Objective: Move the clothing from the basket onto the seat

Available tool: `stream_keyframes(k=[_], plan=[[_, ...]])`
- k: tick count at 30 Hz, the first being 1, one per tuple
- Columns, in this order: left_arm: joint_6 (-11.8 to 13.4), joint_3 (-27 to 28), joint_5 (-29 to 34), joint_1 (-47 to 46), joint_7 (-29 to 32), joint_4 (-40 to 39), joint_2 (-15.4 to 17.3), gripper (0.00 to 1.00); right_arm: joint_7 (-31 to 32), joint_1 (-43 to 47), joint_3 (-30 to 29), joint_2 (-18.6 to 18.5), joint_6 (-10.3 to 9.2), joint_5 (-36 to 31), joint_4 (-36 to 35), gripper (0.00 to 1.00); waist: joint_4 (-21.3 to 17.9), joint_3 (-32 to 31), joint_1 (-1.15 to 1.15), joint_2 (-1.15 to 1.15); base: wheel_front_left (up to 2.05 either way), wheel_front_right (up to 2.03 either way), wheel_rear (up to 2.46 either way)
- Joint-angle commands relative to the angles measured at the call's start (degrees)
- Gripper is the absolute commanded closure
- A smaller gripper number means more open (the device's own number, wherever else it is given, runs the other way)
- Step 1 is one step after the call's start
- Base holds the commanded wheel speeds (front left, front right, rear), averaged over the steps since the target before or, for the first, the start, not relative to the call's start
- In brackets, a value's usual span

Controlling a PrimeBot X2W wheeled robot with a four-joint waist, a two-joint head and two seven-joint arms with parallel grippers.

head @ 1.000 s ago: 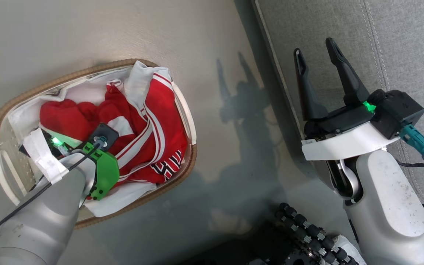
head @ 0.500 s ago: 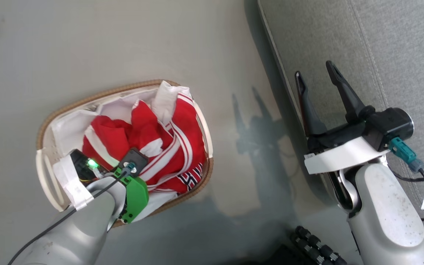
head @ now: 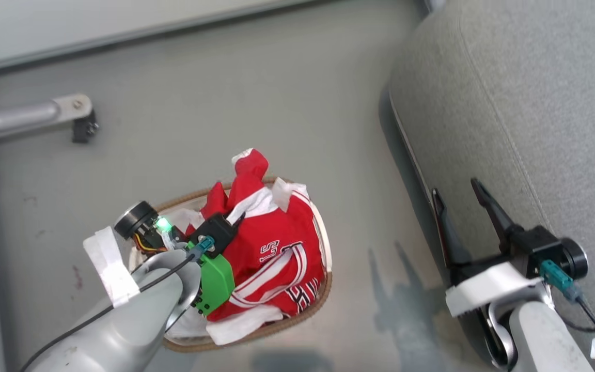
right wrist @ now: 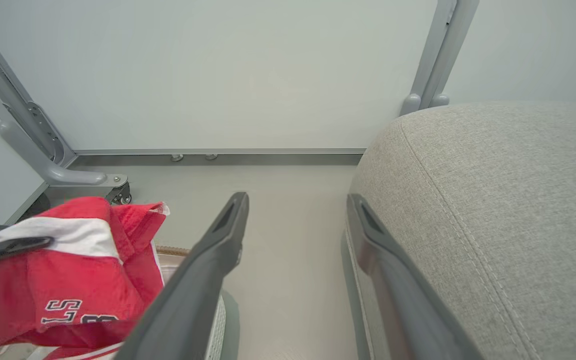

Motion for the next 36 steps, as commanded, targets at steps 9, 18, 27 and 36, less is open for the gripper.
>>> stream_keyframes(k=[9, 18, 27, 36], plan=[[-0.01, -0.51, 3.30, -3.96, -0.19, -11.71, 6.44, 1.00, -0.13, 6.67, 0.10, -0.27, -0.04, -0.22, 0.84, 0.00, 6.60, -17.49, 0.01, 0.00, 0.00, 0.00, 0.00], [0.00, -1.99, 2.88, -13.55, 2.33, -19.90, 10.62, 1.00, -0.13, 6.43, 2.22, -0.26, -0.04, -0.20, 1.08, 0.00, 6.92, -20.33, 0.01, 0.00, 0.00, 0.00, 0.00], [0.01, -2.79, 1.90, -20.01, 4.21, -22.65, 10.08, 1.00, -0.14, 3.19, 6.96, -0.26, -0.04, 0.35, 1.20, 0.00, 7.33, -20.67, 0.01, 0.00, 0.00, 0.00, 0.00], [0.04, -6.00, 0.63, -27.16, 5.27, -24.16, 5.71, 1.00, -0.13, -1.91, 13.63, -0.27, -0.04, 1.88, 3.08, 0.00, 9.34, -20.88, 0.01, 0.00, 0.00, 0.00, 0.00]])
